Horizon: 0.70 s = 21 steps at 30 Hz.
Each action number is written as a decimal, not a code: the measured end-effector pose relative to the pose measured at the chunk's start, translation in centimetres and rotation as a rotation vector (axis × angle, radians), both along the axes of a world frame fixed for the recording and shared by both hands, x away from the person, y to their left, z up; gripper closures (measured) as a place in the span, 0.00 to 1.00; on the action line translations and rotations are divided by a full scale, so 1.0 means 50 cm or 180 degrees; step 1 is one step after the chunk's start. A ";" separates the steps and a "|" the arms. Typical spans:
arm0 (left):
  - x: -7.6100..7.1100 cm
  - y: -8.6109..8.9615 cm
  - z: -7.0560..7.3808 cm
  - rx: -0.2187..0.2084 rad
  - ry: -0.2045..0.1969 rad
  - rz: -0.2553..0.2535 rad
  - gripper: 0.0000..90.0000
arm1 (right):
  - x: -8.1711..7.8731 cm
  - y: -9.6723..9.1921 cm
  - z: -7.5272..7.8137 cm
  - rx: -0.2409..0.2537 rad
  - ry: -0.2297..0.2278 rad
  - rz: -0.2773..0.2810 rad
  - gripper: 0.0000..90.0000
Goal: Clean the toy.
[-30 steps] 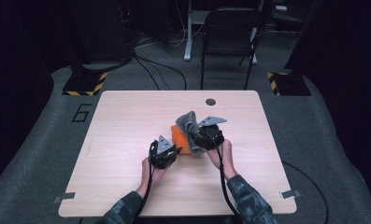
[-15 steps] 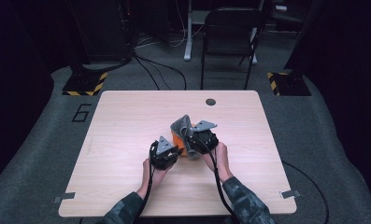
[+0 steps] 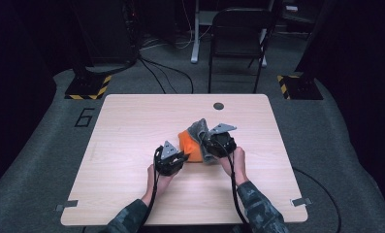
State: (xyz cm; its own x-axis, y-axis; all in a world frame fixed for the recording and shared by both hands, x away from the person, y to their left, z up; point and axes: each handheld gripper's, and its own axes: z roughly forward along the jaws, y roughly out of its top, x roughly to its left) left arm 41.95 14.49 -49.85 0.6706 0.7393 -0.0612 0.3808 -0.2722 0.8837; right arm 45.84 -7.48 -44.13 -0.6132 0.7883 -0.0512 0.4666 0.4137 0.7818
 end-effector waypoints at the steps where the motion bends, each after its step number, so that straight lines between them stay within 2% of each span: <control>1: 0.000 0.000 0.000 0.0008 -0.0004 -0.0002 0.87 | 0.001 -0.003 -0.001 0.0007 0.0017 -0.0019 0.77; 9: 0.002 0.002 -0.001 0.0028 -0.0011 -0.0002 0.87 | 0.016 -0.038 -0.014 0.0004 0.0119 -0.0147 0.77; 16: 0.004 0.005 -0.001 0.0046 0.0005 -0.0023 0.87 | 0.036 -0.064 -0.046 -0.0021 0.0284 -0.0377 0.77; 18: 0.003 0.005 -0.001 0.0052 0.0012 -0.0028 0.87 | 0.041 -0.069 -0.057 -0.0064 0.0317 -0.0399 0.78; 21: 0.003 0.004 -0.003 0.0039 0.0009 -0.0027 0.86 | 0.052 -0.073 -0.082 -0.0133 0.0439 -0.0460 0.78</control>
